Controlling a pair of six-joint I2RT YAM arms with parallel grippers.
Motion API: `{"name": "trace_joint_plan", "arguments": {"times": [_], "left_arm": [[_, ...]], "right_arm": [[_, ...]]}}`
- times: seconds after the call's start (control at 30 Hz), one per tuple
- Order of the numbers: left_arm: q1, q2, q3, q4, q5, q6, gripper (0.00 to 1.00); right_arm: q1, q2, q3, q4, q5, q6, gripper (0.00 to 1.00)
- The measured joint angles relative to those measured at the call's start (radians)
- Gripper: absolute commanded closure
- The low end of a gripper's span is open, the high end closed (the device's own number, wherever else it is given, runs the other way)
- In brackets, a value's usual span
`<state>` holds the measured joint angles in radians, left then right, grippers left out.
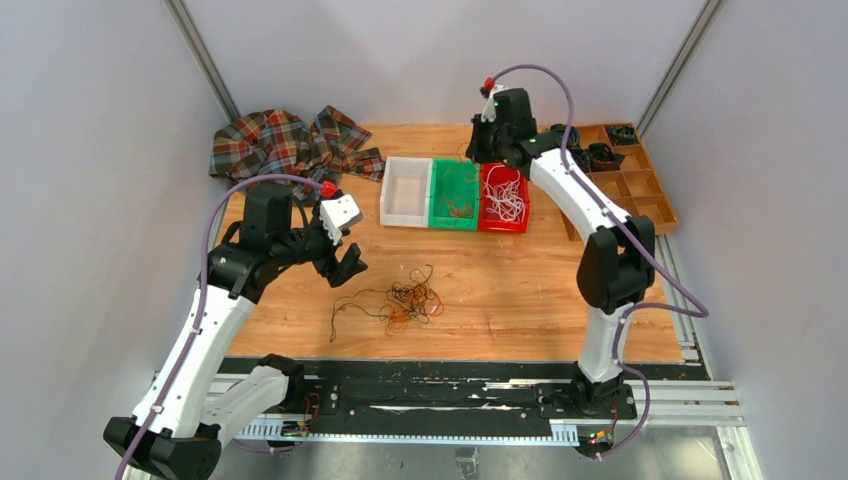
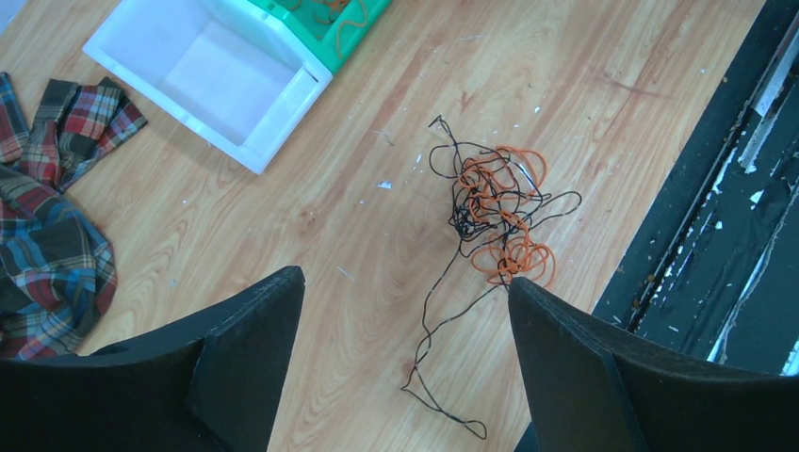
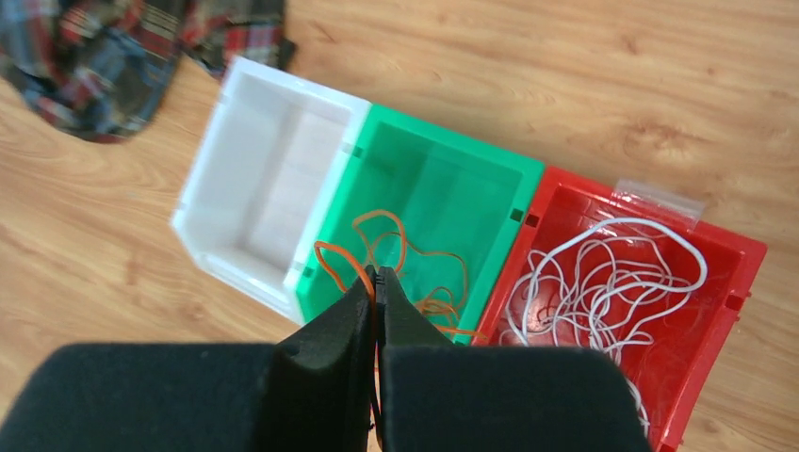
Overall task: Untangle the cables
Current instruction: Place the cable in the bin.
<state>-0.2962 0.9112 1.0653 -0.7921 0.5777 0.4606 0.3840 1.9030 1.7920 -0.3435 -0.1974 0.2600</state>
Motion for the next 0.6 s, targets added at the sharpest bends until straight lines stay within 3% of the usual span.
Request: {"name": "trace_joint_plan", "arguments": {"times": [0.3, 0.37, 0.5, 0.6], "left_arm": [[0.000, 0.000, 0.000, -0.001, -0.001, -0.001, 0.10], [0.000, 0.000, -0.002, -0.001, -0.001, -0.001, 0.09], [0.000, 0.000, -0.021, -0.002, -0.002, 0.000, 0.09], [0.000, 0.003, -0.039, -0.004, -0.014, 0.009, 0.09]], "right_arm": [[0.073, 0.172, 0.003, -0.024, 0.133, -0.040, 0.98], [0.083, 0.212, 0.019, -0.032, 0.150, -0.045, 0.87], [0.096, 0.284, 0.068, -0.058, 0.185, -0.053, 0.55], [0.098, 0.296, 0.083, -0.085, 0.211, -0.061, 0.44]]}}
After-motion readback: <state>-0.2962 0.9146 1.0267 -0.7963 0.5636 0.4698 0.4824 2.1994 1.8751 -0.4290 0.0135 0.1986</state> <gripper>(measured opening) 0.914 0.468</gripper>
